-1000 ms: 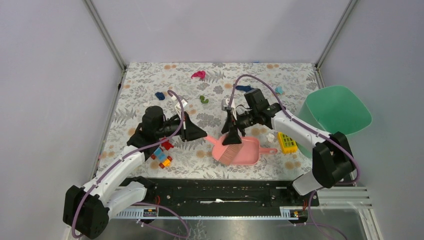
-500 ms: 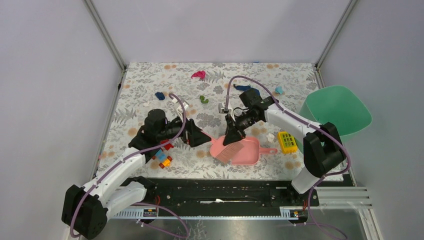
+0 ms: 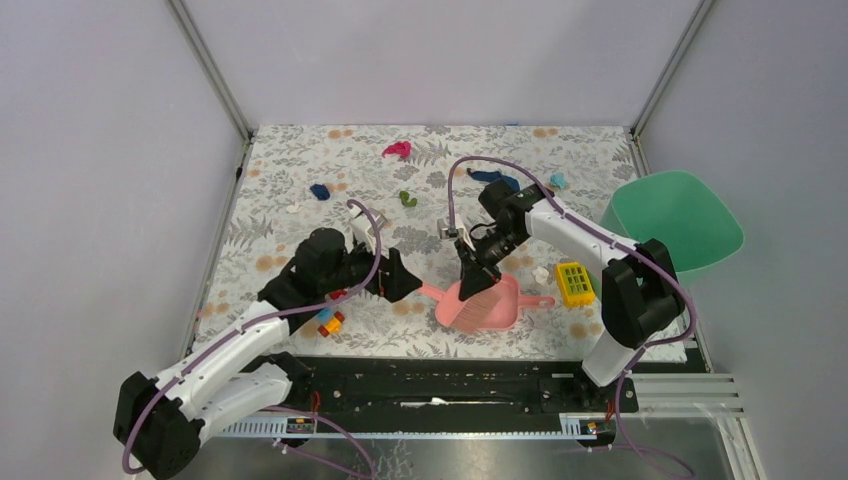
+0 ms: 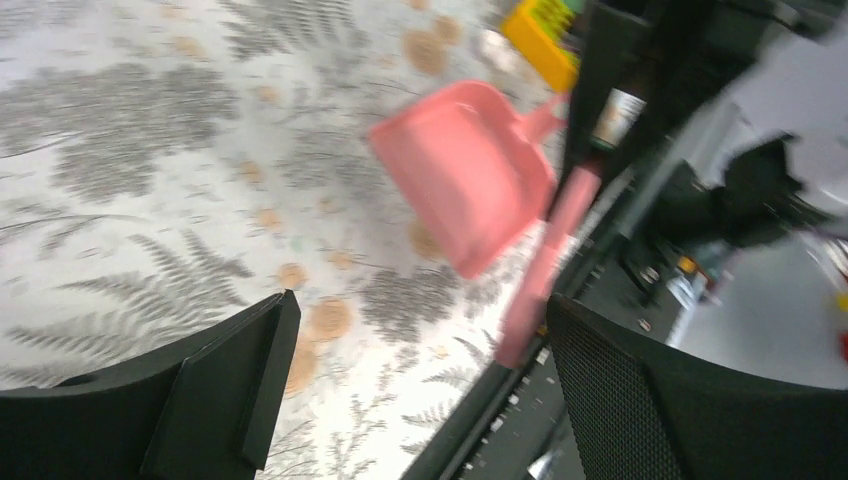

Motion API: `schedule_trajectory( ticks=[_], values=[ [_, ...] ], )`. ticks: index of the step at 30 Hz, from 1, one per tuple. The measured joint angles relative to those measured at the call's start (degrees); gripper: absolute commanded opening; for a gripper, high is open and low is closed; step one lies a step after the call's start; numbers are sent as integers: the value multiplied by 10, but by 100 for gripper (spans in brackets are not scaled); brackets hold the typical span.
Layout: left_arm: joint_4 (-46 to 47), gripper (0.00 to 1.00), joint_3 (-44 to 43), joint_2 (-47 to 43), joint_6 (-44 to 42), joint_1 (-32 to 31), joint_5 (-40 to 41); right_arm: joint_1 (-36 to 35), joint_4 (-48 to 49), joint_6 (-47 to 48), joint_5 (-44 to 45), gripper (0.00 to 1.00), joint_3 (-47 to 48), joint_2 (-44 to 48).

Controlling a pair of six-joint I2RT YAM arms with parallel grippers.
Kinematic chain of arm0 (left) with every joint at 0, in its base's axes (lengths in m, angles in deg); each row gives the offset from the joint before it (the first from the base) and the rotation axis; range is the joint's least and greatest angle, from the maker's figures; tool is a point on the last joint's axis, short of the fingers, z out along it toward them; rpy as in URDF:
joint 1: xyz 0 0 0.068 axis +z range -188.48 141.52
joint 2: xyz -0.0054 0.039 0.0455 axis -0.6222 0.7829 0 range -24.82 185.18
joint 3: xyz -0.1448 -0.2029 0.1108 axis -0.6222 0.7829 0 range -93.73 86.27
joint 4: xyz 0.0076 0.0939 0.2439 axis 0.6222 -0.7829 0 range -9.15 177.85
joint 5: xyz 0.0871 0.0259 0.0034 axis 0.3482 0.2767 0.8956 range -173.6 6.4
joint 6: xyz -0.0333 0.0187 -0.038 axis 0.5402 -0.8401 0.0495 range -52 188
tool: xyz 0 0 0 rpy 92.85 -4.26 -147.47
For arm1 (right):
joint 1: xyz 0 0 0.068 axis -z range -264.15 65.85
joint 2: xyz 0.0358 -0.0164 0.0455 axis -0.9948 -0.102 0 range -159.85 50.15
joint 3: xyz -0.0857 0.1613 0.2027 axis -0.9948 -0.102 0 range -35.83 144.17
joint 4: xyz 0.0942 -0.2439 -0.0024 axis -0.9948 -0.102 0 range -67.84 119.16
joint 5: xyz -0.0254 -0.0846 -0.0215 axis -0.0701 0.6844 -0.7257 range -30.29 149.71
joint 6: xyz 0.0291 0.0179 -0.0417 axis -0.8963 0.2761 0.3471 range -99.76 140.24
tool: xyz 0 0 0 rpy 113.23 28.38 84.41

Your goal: Sweep away the paper scraps from the table

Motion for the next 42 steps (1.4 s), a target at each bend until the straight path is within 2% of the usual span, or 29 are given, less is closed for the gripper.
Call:
schedule_trajectory(
  ticks=[2, 10, 13, 18, 23, 26, 27, 30, 34, 36, 42],
  values=[
    [-30, 99, -14, -3, -2, 1, 57, 0, -14, 7, 4, 0, 3, -2],
    [-63, 99, -67, 52, -12, 2, 107, 0, -80, 29, 19, 0, 58, -31],
    [-14, 99, -29, 23, -12, 2, 87, 0, -103, 42, 20, 0, 76, -49],
    [31, 97, 12, -13, -12, 1, 7, 0, -127, 51, 19, 0, 78, -59],
    [60, 68, 12, -5, -11, 1, -77, 0, -136, 52, 17, 0, 90, -62],
    [57, 45, 7, 31, -16, 1, -115, 0, -140, 51, 9, 0, 98, -64],
    [52, 41, 3, 51, -20, 1, -129, 0, -140, 52, 8, 0, 100, -65],
    [39, 38, -7, 95, -21, 1, -158, 0, -143, 52, 2, 0, 100, -69],
    [34, 44, -10, 108, -19, 1, -180, 0, -150, 53, -5, 0, 100, -72],
    [41, 43, -10, 106, -16, 1, -186, 0, -156, 57, -7, 0, 100, -75],
    [57, 21, -10, 80, -8, 1, -184, 0, -189, 85, -26, 0, 104, -103]
  ],
)
